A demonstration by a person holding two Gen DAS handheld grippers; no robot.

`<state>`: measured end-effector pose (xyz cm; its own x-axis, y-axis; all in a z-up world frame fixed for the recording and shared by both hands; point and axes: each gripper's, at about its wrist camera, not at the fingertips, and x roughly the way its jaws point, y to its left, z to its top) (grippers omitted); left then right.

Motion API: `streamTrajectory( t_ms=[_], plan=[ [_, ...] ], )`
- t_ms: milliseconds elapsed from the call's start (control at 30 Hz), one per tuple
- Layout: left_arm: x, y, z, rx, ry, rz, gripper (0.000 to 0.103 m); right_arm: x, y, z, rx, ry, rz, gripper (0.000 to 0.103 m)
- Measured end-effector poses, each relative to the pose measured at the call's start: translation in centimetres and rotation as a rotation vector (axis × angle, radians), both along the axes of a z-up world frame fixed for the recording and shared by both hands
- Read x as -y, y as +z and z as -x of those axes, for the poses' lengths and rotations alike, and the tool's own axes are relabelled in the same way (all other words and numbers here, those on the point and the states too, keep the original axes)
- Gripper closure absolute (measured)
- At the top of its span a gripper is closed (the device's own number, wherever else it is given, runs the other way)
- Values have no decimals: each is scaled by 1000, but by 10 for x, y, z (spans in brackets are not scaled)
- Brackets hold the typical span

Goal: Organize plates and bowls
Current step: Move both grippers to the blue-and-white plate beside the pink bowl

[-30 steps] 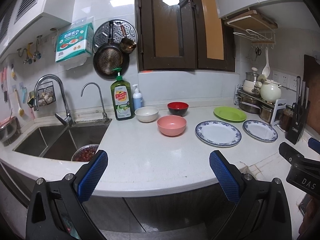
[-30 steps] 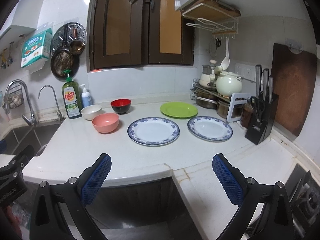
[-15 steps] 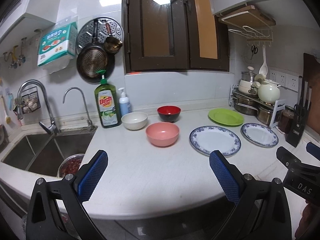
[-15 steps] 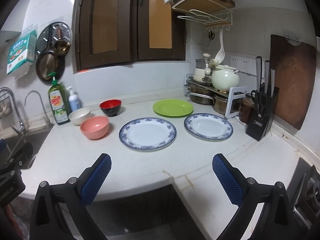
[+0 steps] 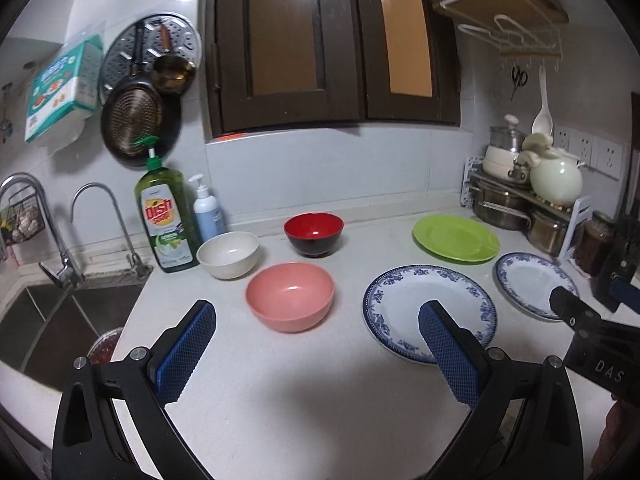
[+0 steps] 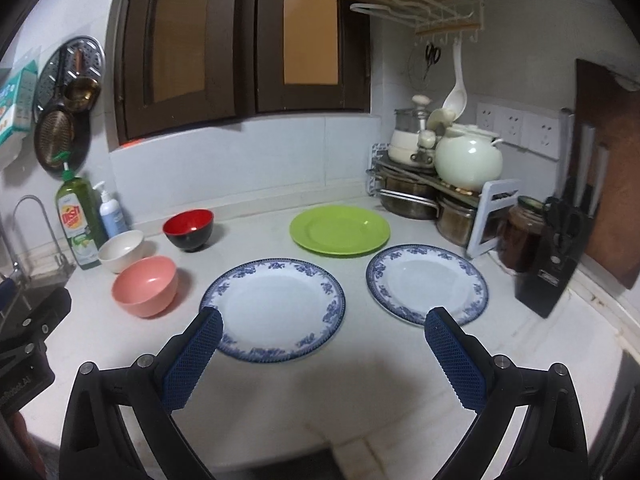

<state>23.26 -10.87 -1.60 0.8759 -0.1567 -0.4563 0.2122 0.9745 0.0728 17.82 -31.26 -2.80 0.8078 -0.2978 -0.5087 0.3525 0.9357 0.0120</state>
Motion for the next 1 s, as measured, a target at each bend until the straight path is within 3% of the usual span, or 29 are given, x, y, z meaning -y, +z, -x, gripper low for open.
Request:
streamTrajectory(
  t_ms=[367,533,833,1000],
  plan=[
    [28,-26,-73,-72,-143,-31,0,22,-24,-54,-70,-105,-6,1],
    [49,-44,-99,-123,-200,-74,6,30,-40,-69,-101,-155,-23,1],
    [87,-80,-141,-222,-255,-102,13,63,-73,-110,-176,-139,-85,2],
    [101,-100,-161,-279,-256,-120,18,73,-93,-131,-226,-121,-116,9]
  ],
)
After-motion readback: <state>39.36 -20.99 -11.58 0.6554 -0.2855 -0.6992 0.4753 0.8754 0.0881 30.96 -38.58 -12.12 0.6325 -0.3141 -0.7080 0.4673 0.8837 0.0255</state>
